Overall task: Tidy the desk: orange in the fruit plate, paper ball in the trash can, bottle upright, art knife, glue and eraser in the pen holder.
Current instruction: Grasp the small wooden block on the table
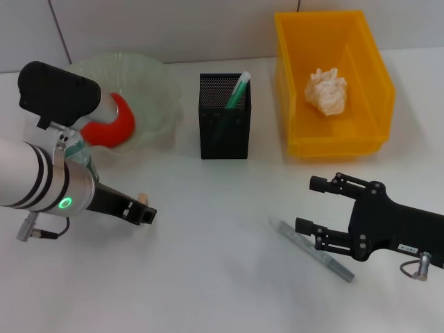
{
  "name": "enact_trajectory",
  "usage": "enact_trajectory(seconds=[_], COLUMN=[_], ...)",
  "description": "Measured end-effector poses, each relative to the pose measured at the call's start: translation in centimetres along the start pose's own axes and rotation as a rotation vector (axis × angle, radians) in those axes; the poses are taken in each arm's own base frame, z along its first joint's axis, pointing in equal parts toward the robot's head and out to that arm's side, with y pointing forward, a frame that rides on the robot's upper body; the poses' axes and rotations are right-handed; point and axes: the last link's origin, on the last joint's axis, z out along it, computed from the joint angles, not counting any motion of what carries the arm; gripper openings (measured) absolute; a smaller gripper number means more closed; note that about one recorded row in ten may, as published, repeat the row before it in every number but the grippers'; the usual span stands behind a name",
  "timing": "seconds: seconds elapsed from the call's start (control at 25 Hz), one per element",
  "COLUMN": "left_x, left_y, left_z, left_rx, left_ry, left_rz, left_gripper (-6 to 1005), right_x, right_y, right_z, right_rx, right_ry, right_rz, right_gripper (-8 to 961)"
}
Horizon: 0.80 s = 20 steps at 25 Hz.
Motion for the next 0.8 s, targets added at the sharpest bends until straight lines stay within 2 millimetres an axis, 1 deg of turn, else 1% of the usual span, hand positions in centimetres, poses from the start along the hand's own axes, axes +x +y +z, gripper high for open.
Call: enact_trajectory(seconds=[0.24, 0.48, 0.8], left_x=[0.06, 0.08, 0.30], left_y=[-0.04, -0.21, -0.06], left_z=[0.16, 0.80, 0.81], left_rx=[0.001, -0.007, -0.009], left_ry=[-0.002, -0.034, -0.036], left_rz=[0.000, 0.002, 0.011], left_gripper=[500, 501, 251], right_x=[0.14, 0.16, 0.25], right_y=[0.13, 0.18, 0.42], right_z=[-0.05, -0.06, -0.28], right_rx=[0.001, 0.001, 0.000], right_ry=[0.001, 0.000, -0.004], right_rz=[0.007, 0.011, 0.023], right_gripper=[727, 726, 725])
